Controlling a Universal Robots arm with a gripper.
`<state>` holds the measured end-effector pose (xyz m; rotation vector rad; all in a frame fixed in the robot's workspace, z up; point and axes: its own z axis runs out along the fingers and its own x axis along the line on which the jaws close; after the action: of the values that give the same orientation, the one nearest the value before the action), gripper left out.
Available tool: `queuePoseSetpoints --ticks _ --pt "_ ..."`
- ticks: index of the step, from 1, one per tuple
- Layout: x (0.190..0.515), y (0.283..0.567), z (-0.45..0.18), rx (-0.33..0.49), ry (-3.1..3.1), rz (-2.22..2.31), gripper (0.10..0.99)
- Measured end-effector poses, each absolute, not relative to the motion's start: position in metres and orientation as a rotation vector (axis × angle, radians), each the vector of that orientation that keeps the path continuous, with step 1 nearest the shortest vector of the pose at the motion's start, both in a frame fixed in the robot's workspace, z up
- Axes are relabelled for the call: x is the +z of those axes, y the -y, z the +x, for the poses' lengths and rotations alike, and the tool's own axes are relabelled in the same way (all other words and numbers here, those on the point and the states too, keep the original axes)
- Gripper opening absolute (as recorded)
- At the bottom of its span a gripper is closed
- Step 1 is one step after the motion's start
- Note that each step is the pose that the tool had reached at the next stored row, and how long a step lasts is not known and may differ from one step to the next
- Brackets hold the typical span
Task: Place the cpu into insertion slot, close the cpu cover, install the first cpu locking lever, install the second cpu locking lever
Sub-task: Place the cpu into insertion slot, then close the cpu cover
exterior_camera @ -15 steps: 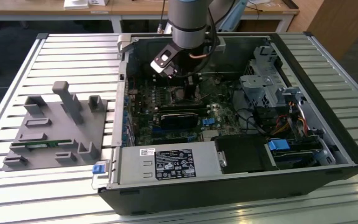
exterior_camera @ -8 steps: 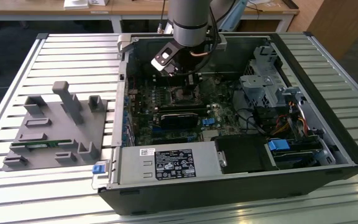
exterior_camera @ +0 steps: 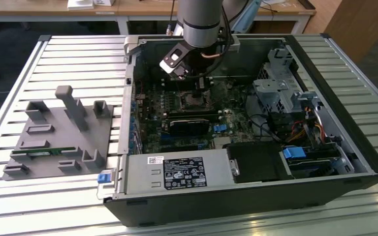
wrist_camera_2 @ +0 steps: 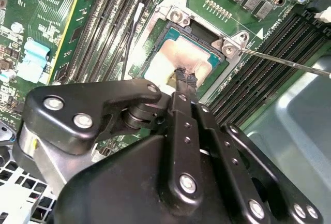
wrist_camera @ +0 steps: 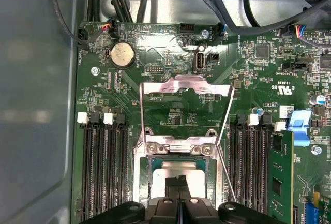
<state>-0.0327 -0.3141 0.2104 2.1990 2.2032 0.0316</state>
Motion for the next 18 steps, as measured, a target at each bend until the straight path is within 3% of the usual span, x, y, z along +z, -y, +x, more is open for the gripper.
queuePoseSetpoints --ticks 18 --pt "0.2144 0.3141 -0.0327 0.032 -2.203 2.199 0.106"
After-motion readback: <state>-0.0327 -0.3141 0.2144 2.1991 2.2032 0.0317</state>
